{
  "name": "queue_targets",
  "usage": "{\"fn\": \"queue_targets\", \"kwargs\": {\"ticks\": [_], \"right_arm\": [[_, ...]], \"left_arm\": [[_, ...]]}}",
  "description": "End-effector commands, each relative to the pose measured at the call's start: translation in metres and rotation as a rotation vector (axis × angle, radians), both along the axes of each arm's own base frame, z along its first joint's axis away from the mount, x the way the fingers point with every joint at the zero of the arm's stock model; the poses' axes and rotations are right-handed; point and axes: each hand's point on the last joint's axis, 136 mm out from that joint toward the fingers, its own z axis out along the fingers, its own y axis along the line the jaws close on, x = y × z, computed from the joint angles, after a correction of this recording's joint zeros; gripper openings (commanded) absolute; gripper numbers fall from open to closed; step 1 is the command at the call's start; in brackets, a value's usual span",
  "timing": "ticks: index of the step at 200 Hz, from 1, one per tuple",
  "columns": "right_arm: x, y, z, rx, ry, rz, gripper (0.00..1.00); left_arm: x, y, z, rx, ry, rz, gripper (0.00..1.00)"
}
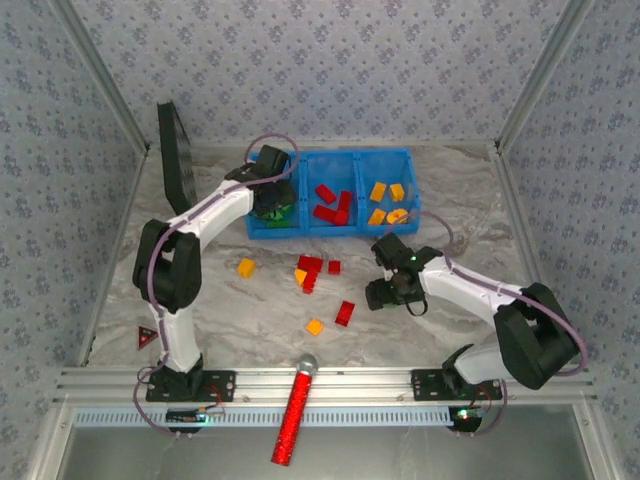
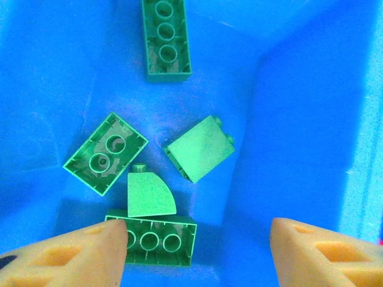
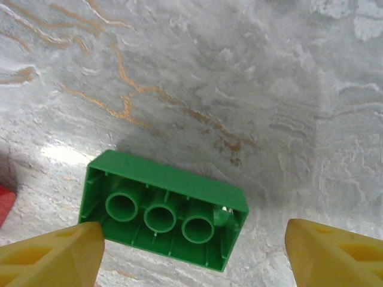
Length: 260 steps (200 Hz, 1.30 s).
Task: Sort the legos into containers by color
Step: Pick up the lego from the bottom-center of the table.
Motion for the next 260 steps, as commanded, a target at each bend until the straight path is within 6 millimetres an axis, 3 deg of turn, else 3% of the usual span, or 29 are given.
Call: {"fn": "queue_targets", "kwargs": {"ticks": [1, 21, 68, 100, 120, 161, 185, 224, 246, 260], "right_arm": [[0.004, 0.005, 0.002, 0.014, 0.013, 0.02, 0.83], [0.004, 0.014, -0.003, 0.051, 0.025, 0.009, 0.84], [0.003, 0.012, -0.02, 0.016, 0.067, -0.018, 0.84], [0.008, 0.015, -0.028, 0.012, 0.067, -0.028, 0.8], [0.011, 0.017, -0.028, 0.01, 0.063, -0.024, 0.71], [0.018, 0.021, -0.023, -0.004, 0.042, -0.01, 0.44], [0.022, 0.023, -0.018, -0.01, 0.029, 0.0, 0.34], [0.038, 0.03, 0.014, -0.016, -0.021, 0.043, 0.25], [0.06, 0.041, 0.053, -0.006, -0.099, 0.083, 0.24], [0.081, 0.054, 0.086, 0.017, -0.177, 0.11, 0.24]], "left_arm": [[-0.006, 0.002, 0.028, -0.011, -0.053, -0.029, 0.65], [-0.009, 0.004, 0.037, -0.012, -0.072, -0.034, 0.66], [-0.015, 0.008, 0.057, -0.015, -0.11, -0.048, 0.67], [-0.018, 0.013, 0.058, -0.008, -0.113, -0.045, 0.68], [-0.021, 0.015, 0.058, -0.009, -0.114, -0.046, 0.68], [-0.026, 0.02, 0.059, -0.009, -0.113, -0.042, 0.69], [-0.03, 0.022, 0.077, -0.01, -0.146, -0.069, 0.69], [-0.048, 0.031, 0.12, -0.001, -0.222, -0.129, 0.7], [-0.068, 0.042, 0.138, 0.03, -0.259, -0.179, 0.71], [-0.085, 0.053, 0.139, 0.067, -0.262, -0.192, 0.72]]}}
